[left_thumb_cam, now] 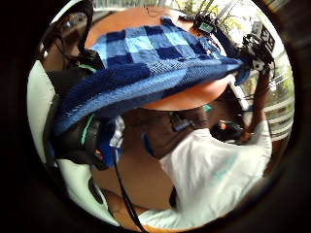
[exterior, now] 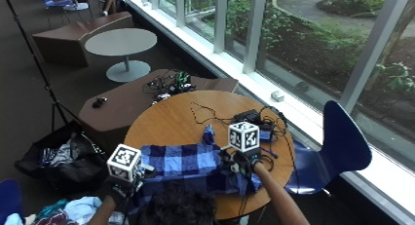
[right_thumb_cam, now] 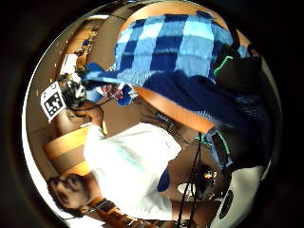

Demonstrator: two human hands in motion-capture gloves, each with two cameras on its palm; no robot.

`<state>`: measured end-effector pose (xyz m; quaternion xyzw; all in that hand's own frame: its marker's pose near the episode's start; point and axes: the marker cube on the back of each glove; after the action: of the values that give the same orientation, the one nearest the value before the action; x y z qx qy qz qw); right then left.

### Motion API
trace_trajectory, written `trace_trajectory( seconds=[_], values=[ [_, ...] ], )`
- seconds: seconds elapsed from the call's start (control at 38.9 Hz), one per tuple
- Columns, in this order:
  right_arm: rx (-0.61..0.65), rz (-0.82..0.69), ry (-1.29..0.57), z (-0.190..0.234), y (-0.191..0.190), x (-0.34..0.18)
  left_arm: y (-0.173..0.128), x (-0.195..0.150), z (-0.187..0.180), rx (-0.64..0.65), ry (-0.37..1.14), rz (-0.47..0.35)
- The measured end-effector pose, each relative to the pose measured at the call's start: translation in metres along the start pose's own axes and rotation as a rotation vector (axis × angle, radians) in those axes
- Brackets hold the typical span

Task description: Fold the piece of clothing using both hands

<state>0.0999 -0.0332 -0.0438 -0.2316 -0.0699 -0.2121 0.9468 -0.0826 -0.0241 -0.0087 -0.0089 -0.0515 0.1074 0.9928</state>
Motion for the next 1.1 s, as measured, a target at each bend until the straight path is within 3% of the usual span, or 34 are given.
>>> trace_trajectory(
  seconds=[0.13, 0.21, 0.28, 0.41, 0.51, 0.69, 0.8, 0.93, 1.1],
  values=[
    [0.000, 0.034, -0.155, -0.042, -0.076, 0.032, -0.070, -0.026, 0.014, -0.160, 0.098, 0.000],
    [0.030, 0.081, -0.190, -0.048, -0.134, 0.056, -0.121, -0.042, 0.035, -0.269, 0.129, -0.011],
    [0.079, 0.119, -0.217, -0.048, -0.166, 0.061, -0.162, -0.054, 0.056, -0.351, 0.144, -0.031],
    [0.368, 0.217, -0.406, -0.039, -0.212, 0.079, -0.212, -0.066, 0.102, -0.448, 0.184, -0.094],
    [0.572, 0.329, -0.488, -0.037, -0.226, 0.095, -0.230, -0.067, 0.127, -0.421, 0.211, -0.163],
    [0.682, 0.453, -0.484, -0.033, -0.198, 0.104, -0.220, -0.065, 0.125, -0.141, 0.072, -0.313],
    [0.669, 0.470, -0.386, -0.016, -0.170, 0.109, -0.194, -0.055, 0.106, -0.007, -0.033, -0.305],
    [0.534, 0.660, -0.304, 0.036, -0.120, 0.112, -0.158, -0.032, 0.107, 0.016, -0.093, -0.243],
    [0.453, 0.938, -0.127, 0.082, -0.060, 0.088, -0.115, 0.006, 0.136, -0.077, -0.070, -0.228]
  ],
)
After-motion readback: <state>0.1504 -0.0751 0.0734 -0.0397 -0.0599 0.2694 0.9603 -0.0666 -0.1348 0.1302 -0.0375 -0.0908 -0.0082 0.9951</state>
